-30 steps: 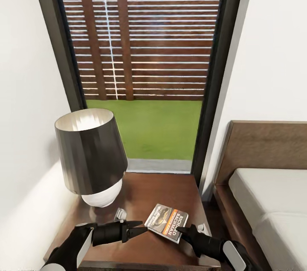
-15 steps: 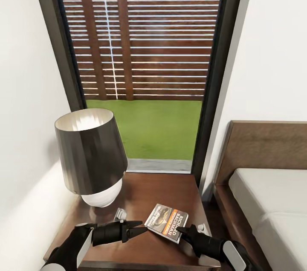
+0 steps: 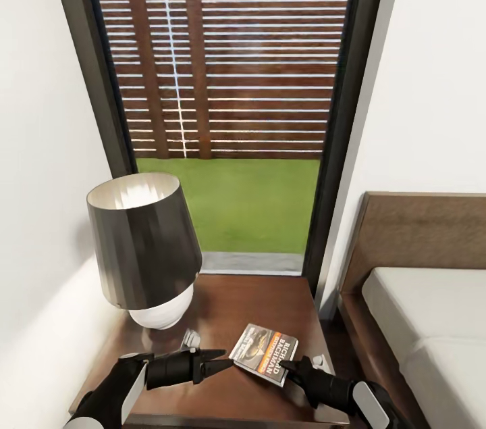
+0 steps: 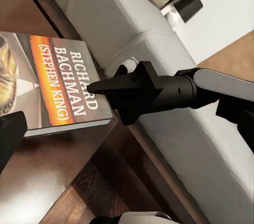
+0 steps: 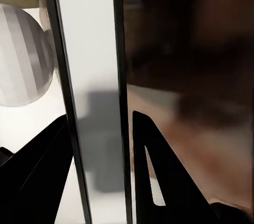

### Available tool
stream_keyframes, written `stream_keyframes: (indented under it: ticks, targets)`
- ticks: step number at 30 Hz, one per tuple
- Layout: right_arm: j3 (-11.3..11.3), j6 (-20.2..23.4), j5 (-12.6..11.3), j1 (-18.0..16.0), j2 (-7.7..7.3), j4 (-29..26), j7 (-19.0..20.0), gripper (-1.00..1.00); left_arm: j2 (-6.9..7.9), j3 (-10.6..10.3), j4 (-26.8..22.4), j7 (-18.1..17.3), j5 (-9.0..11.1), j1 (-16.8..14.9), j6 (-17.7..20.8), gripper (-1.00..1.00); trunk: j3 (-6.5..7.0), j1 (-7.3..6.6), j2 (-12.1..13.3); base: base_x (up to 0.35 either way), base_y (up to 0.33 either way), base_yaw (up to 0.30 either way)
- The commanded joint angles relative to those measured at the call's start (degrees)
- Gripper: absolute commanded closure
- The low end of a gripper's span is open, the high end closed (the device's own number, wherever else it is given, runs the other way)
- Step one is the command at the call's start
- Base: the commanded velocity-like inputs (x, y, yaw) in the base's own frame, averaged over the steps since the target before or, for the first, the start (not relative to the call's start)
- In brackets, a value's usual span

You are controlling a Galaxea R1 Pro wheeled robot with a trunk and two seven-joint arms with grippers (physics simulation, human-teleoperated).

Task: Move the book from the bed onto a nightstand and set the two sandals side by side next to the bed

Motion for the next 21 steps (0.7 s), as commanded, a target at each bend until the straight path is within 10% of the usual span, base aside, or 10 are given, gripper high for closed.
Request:
stream_keyframes:
  ticks: [1, 21]
  targets:
    - [-0.25, 0.34, 0.10, -0.03, 0.03, 0.00, 0.13, 1.00, 0.00, 0.03, 0.00, -0.19, 0.10, -0.02, 0.63, -1.00, 0.13, -0.24, 0.39, 0.000, 0.000, 0.000]
    - [-0.25, 0.34, 0.11, -0.03, 0.03, 0.00, 0.13, 1.00, 0.00, 0.03, 0.00, -0.19, 0.10, -0.02, 0.60, -1.00, 0.13, -0.24, 0.39, 0.000, 0.000, 0.000]
